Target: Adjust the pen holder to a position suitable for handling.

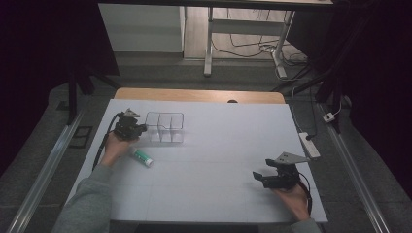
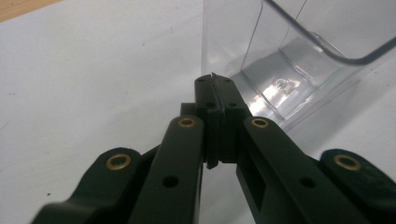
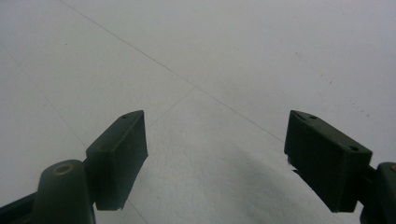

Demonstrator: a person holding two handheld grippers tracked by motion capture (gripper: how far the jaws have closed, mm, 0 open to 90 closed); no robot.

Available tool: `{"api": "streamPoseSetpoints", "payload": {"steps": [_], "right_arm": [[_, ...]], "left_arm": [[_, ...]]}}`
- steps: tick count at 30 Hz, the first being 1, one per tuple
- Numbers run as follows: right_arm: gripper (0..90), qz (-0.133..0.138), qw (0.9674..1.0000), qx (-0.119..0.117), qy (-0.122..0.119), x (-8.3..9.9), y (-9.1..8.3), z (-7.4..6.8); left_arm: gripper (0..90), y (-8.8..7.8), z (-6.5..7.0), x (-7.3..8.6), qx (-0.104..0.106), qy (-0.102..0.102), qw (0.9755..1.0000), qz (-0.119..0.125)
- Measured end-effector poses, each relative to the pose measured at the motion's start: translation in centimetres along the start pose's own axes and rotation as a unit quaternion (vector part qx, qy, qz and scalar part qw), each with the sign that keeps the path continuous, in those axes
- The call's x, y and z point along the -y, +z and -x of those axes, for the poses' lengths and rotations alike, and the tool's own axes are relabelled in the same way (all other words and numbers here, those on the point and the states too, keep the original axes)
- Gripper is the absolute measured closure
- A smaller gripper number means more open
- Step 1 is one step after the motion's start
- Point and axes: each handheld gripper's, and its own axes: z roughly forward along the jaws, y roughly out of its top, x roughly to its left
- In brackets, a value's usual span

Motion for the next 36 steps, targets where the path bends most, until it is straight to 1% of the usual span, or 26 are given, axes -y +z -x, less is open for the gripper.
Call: {"api": "streamPoseSetpoints", "payload": {"steps": [9, 15, 18, 20, 21, 28, 36], "right_arm": [[20.8, -0.003, 1.0, 0.002, 0.0, 0.0, 0.0, 0.0], [20.8, -0.004, 1.0, -0.002, -0.001, 0.0, 0.1, 0.0], [20.7, -0.004, 1.0, -0.003, 0.0, 0.1, 0.2, 0.0], [20.7, -0.003, 1.0, -0.003, 0.001, 0.1, 0.2, 0.0], [20.7, -0.003, 1.0, -0.003, 0.001, 0.1, 0.2, 0.0], [20.7, -0.005, 1.0, -0.003, 0.001, 0.1, 0.2, -0.1], [20.7, -0.008, 1.0, -0.001, 0.0, 0.1, 0.2, 0.0]], "left_arm": [[88.7, 0.5, 0.7, -0.7, 0.007, 0.011, 0.9999, 0.0], [88.7, 0.8, 1.0, -1.0, 0.01, 0.011, 0.9999, 0.0], [88.7, 0.9, 1.3, -1.2, 0.013, 0.016, 0.9998, -0.001], [88.7, 1.1, 1.9, -1.5, 0.016, 0.022, 0.9996, 0.0], [88.7, 1.1, 1.9, -1.5, 0.016, 0.022, 0.9996, 0.0], [88.7, 1.9, 3.4, -2.3, 0.021, 0.038, 0.9991, -0.001], [88.7, 2.3, 4.1, -2.8, 0.028, 0.044, 0.9986, -0.003]]}}
